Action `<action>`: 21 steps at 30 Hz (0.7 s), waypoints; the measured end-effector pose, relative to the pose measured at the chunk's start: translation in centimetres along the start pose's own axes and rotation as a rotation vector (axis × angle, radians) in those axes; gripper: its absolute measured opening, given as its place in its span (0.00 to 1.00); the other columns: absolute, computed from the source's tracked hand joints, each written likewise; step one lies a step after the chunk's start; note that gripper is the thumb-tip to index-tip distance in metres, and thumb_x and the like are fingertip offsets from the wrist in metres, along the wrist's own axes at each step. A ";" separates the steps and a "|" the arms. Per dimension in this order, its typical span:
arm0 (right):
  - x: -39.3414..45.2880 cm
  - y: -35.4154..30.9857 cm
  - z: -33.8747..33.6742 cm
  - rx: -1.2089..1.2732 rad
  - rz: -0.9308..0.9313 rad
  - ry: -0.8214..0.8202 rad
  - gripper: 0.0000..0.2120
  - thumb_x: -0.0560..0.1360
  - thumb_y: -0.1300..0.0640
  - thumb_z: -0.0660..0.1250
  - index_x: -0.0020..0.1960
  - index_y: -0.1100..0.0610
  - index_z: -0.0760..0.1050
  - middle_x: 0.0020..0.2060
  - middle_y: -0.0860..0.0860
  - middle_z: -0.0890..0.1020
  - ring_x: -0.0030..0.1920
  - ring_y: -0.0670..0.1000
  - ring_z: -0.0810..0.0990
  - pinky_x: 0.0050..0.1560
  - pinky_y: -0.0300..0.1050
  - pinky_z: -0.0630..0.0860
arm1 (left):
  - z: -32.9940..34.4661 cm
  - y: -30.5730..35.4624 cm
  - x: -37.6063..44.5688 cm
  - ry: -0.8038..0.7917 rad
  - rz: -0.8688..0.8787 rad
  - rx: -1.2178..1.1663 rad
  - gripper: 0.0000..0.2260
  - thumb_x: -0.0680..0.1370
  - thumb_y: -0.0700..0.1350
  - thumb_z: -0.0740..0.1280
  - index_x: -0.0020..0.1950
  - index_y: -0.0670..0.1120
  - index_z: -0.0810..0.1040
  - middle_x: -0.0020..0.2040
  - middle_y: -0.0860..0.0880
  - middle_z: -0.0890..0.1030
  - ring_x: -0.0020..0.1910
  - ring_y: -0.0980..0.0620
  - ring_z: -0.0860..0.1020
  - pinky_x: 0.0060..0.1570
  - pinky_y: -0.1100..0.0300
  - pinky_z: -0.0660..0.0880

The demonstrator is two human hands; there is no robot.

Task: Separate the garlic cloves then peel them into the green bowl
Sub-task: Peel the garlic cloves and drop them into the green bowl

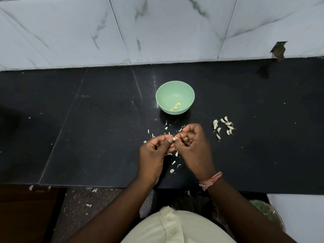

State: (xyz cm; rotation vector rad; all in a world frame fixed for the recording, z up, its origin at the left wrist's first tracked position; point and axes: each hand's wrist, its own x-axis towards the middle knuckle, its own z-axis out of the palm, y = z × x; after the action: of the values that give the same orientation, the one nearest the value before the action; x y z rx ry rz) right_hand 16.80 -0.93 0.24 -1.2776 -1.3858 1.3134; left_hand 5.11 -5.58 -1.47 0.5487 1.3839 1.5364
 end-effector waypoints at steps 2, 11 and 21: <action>0.0 -0.1 -0.1 0.036 0.007 -0.006 0.16 0.73 0.70 0.71 0.53 0.57 0.69 0.41 0.55 0.84 0.36 0.47 0.85 0.39 0.39 0.81 | -0.2 0.1 0.0 -0.014 -0.009 0.000 0.07 0.79 0.35 0.69 0.55 0.34 0.82 0.46 0.42 0.86 0.44 0.51 0.84 0.46 0.62 0.81; -0.2 -0.1 0.2 0.088 0.010 -0.035 0.16 0.74 0.71 0.70 0.53 0.57 0.67 0.40 0.54 0.81 0.37 0.44 0.81 0.43 0.41 0.80 | -0.2 0.2 0.2 -0.003 -0.072 -0.055 0.08 0.79 0.33 0.68 0.56 0.38 0.82 0.43 0.43 0.84 0.41 0.51 0.82 0.41 0.61 0.81; -0.5 -0.2 -0.6 -0.011 -0.030 -0.064 0.16 0.74 0.70 0.70 0.55 0.59 0.67 0.43 0.55 0.82 0.40 0.45 0.80 0.44 0.35 0.78 | 0.3 1.0 -0.2 -0.077 -0.219 -0.273 0.11 0.75 0.35 0.70 0.58 0.37 0.81 0.48 0.42 0.85 0.46 0.51 0.83 0.44 0.63 0.80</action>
State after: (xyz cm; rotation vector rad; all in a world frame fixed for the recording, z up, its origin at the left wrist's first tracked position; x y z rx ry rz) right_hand 17.39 -1.32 0.59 -1.2272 -1.4529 1.3385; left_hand 5.07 -5.51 -0.41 0.2756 1.1130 1.4780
